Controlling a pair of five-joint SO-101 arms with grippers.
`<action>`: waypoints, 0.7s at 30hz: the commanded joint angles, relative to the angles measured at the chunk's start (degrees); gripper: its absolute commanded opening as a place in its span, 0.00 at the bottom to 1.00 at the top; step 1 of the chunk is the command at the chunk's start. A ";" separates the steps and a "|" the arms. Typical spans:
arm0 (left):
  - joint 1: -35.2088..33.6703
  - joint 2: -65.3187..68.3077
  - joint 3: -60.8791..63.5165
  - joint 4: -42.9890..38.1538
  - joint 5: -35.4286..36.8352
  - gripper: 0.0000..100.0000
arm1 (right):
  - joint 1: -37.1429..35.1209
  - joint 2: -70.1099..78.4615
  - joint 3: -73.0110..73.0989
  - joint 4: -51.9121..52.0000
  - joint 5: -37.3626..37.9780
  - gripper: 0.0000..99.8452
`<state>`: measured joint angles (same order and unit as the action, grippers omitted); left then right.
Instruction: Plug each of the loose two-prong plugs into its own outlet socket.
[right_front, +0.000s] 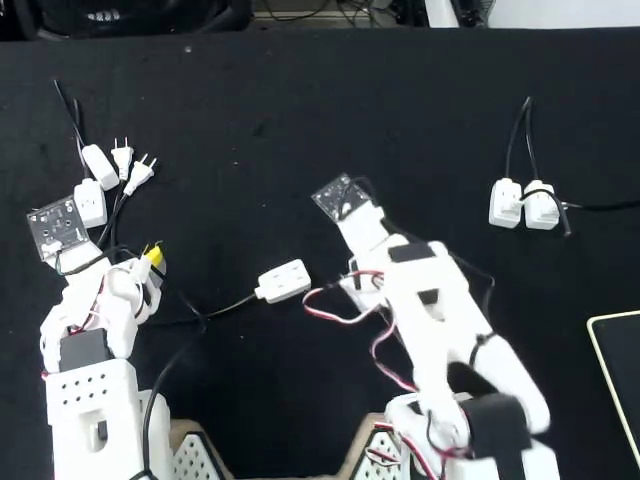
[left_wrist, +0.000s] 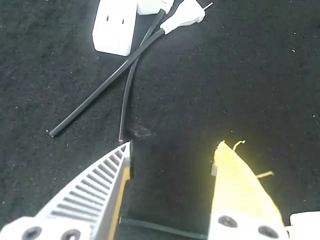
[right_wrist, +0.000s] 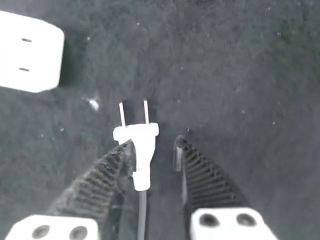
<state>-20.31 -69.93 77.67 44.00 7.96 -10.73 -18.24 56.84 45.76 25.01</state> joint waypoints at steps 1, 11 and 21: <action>-0.22 -0.62 -3.21 0.09 0.62 0.27 | 0.88 4.70 -5.76 -1.41 -0.18 0.12; -0.22 -0.62 -3.30 0.09 0.62 0.27 | -4.22 8.04 -6.73 2.99 -0.09 0.12; -0.22 -0.62 -3.30 0.18 0.62 0.27 | -4.48 5.93 -5.14 3.43 -0.09 0.12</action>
<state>-20.31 -69.93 77.67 44.00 7.96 -13.45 -11.47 51.03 48.92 25.19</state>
